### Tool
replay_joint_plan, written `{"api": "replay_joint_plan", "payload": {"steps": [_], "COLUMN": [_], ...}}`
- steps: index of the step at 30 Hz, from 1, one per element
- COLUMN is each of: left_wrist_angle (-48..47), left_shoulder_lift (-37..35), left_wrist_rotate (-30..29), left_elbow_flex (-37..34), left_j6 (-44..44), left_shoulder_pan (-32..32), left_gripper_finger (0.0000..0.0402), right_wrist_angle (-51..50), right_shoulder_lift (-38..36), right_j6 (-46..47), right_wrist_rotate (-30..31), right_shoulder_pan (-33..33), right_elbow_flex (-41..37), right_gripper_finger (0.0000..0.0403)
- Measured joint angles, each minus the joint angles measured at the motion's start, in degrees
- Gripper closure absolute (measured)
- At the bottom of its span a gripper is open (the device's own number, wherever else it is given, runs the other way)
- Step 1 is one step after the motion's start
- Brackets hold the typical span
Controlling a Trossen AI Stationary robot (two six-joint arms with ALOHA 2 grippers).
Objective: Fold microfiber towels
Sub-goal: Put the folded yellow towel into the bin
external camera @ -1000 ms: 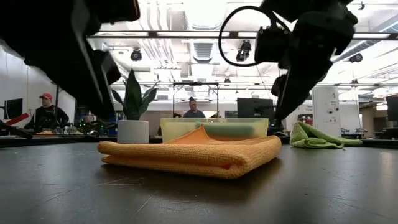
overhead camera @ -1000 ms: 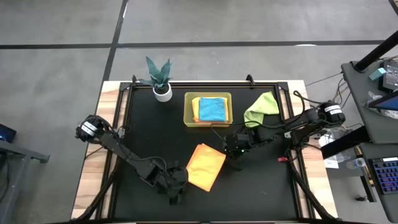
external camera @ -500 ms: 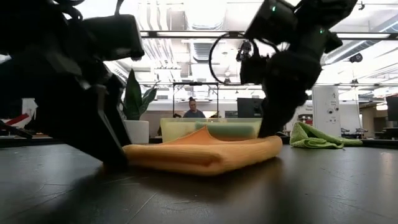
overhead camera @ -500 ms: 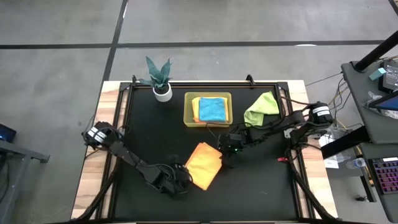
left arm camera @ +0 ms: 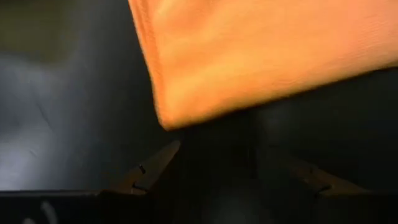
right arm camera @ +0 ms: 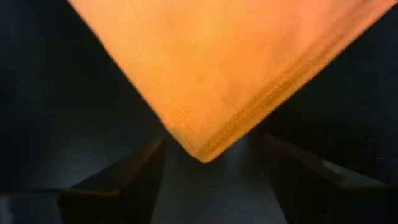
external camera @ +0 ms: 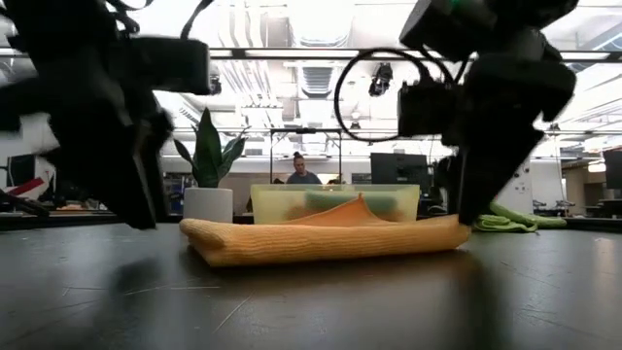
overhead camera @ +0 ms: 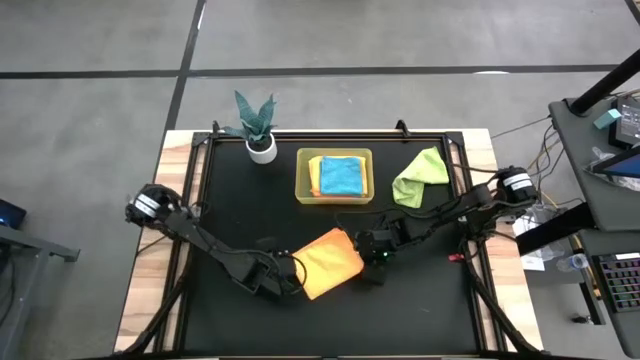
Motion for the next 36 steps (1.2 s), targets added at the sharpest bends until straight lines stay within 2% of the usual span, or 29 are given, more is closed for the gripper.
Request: {"api": "replay_joint_plan", "payload": {"steps": [3,5,8,12,18,28,36], "left_wrist_angle": [0.6,1.1,6.5,19.2,20.4,21.6,29.3], "left_shoulder_lift": [-2.2,-3.3,-3.7,-3.4,-3.3,-3.1,3.1], "left_wrist_rotate": [4.1,4.6,4.7,4.8,-0.6,-2.9,-3.9], "left_elbow_flex": [-0.1,-0.5,-1.5,-3.2,-5.6,-6.5,-5.6], "left_j6": [-13.1,-26.2,-39.0,-47.2,-61.7,-63.3,-63.1], "left_shoulder_pan": [0.0,-0.2,-1.1,-1.6,-1.2,-1.2,-1.3], "left_gripper_finger": [0.0214,0.0214,0.0209,0.0182,0.0135,0.0127,0.0127], "right_wrist_angle": [-2.1,-2.7,-3.2,-2.2,-0.6,7.6,13.0], "right_shoulder_lift": [-2.8,-4.4,-6.0,-6.5,-5.5,-4.3,-3.1], "right_j6": [0.0,0.0,-0.2,-0.8,-2.5,-1.6,0.6], "right_wrist_rotate": [1.5,4.0,6.5,7.0,8.0,8.0,8.6], "right_shoulder_pan": [-0.1,-0.1,-0.1,-0.3,-0.4,-2.6,-4.3], "right_elbow_flex": [0.0,-0.1,-0.6,-0.7,-1.2,-3.2,-5.0], "right_gripper_finger": [0.0149,0.0148,0.0142,0.0122,0.0090,0.0069,0.0069]}}
